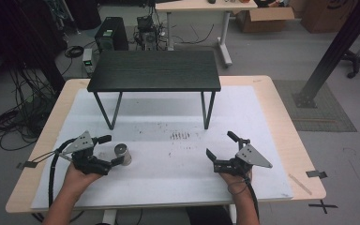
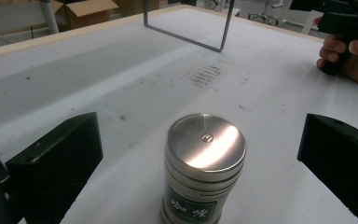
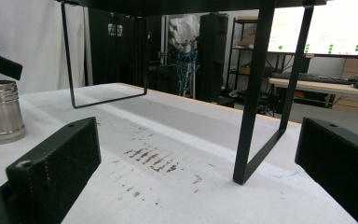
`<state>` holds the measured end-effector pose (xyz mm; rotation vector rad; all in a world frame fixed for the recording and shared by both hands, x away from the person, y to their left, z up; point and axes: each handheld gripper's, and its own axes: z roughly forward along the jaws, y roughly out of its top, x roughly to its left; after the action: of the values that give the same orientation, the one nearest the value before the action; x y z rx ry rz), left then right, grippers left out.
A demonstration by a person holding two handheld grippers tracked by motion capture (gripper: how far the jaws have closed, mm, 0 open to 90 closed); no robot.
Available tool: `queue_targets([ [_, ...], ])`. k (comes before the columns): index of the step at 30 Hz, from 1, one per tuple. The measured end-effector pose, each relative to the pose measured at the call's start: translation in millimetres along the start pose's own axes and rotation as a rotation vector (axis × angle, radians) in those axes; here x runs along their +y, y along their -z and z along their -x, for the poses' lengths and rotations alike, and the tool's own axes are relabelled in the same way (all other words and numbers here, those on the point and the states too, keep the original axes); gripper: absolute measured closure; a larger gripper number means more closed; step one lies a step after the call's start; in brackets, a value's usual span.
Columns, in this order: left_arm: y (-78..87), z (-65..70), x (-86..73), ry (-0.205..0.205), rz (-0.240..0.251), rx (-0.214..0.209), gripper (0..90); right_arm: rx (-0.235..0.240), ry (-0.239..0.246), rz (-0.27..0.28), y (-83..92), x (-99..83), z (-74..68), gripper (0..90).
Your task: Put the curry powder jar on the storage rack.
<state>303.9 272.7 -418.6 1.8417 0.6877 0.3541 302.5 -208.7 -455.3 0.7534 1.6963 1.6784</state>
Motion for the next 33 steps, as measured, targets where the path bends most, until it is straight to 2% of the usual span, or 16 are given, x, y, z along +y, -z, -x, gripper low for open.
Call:
queue_targets([
  [8, -5.5, 0.3, -0.4, 0.001, -0.013, 0.006, 0.5, 0.000, 0.000, 0.001, 0.0, 0.0, -0.1, 0.0],
  [16, -10.5, 1.2, 0.8, 0.025, -0.040, 0.022, 1.6, 0.000, -0.001, 0.001, 0.1, -0.1, -0.1, 0.0],
  [21, -12.7, 2.0, -0.2, 0.030, -0.057, 0.024, 4.8, -0.001, 0.000, 0.002, 0.2, -0.1, -0.2, 0.0],
  [24, -13.5, 2.4, -1.3, 0.036, -0.076, 0.045, 7.9, -0.001, 0.000, 0.003, 0.3, -0.1, -0.2, 0.0],
  [33, -14.2, 3.4, -3.1, 0.036, -0.082, 0.049, 13.7, -0.001, -0.001, 0.004, 0.5, -0.1, -0.3, 0.0],
])
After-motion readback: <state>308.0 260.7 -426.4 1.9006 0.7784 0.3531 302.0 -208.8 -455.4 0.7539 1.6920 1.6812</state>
